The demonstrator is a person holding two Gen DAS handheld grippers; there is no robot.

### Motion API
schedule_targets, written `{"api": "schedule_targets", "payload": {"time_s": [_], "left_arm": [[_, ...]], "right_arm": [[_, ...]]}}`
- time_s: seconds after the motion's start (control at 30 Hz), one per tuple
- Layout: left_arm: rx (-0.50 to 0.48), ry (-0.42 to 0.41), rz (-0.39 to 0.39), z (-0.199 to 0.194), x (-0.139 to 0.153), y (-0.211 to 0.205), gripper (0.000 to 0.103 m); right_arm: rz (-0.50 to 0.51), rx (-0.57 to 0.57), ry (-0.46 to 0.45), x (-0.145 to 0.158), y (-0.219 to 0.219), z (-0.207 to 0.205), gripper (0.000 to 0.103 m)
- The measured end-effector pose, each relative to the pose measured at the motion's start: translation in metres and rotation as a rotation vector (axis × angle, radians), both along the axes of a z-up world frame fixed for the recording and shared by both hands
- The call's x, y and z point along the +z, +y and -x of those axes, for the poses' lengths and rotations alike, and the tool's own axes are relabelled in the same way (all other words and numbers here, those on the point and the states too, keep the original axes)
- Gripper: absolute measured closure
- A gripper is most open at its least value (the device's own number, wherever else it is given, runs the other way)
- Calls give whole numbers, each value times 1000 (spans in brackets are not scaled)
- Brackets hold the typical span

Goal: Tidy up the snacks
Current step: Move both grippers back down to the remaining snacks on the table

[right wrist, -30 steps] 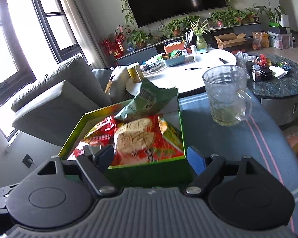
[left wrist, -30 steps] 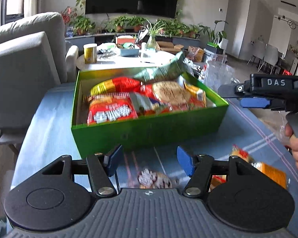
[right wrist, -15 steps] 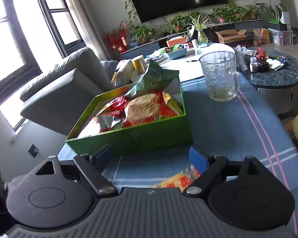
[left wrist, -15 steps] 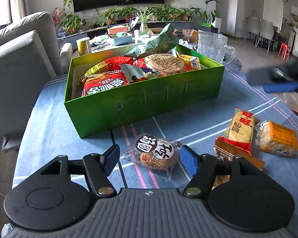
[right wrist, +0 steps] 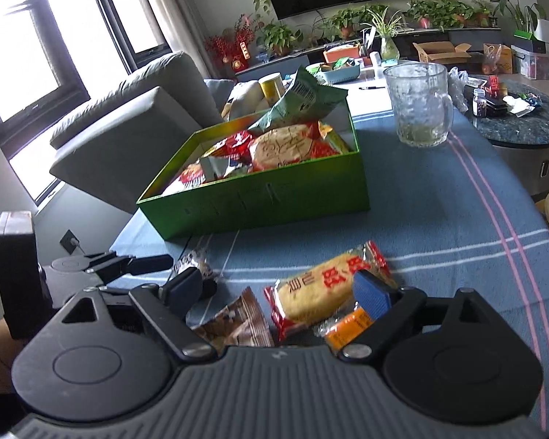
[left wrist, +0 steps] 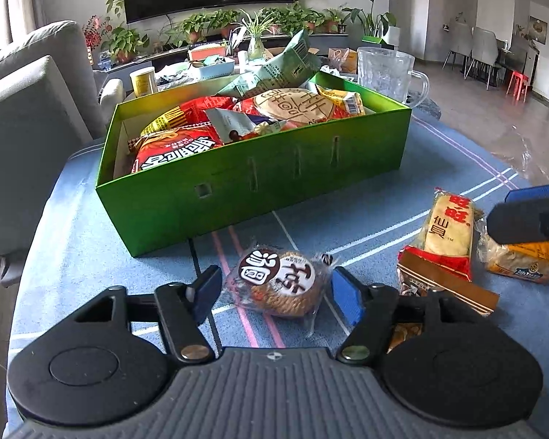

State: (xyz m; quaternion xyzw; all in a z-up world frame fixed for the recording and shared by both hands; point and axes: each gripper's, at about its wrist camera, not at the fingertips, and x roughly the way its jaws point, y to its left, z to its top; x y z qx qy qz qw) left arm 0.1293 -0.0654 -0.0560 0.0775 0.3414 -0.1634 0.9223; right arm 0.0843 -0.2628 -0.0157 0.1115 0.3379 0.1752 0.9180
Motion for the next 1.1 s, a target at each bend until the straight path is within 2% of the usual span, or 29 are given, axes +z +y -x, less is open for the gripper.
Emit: {"api": "schedule_targets", "payload": {"time_s": [0.1, 0.4, 0.43, 0.5, 0.57, 0.7, 0.93, 1.0, 1.1], "left_arm": [[-1, 4, 19, 2, 2, 4, 52], [8, 0, 31, 18, 7, 8, 51], [7, -7, 33, 19, 8, 8, 49], [4, -25, 41, 20, 12, 10, 32], [-9, -40, 39, 18, 13, 11, 27], [-37, -14, 5, 5, 8, 9, 26], [-50, 55, 41, -4, -5, 5, 28], [-33, 63, 26, -4, -9, 6, 35], [-16, 57, 50, -3, -9, 12, 41]], "right_arm": [[5, 7, 2, -2, 1, 5, 25], [23, 50, -1, 1, 8, 20, 24], [28, 62, 0, 2, 9, 22, 24], [38, 85, 3, 2, 12, 25, 24], [52, 107, 11, 0, 16, 28, 24], [78, 137, 38, -6, 23, 31, 24], [75, 160, 108, -20, 28, 33, 24], [75, 169, 119, -22, 30, 34, 24], [66, 175, 134, -24, 32, 34, 24]]}}
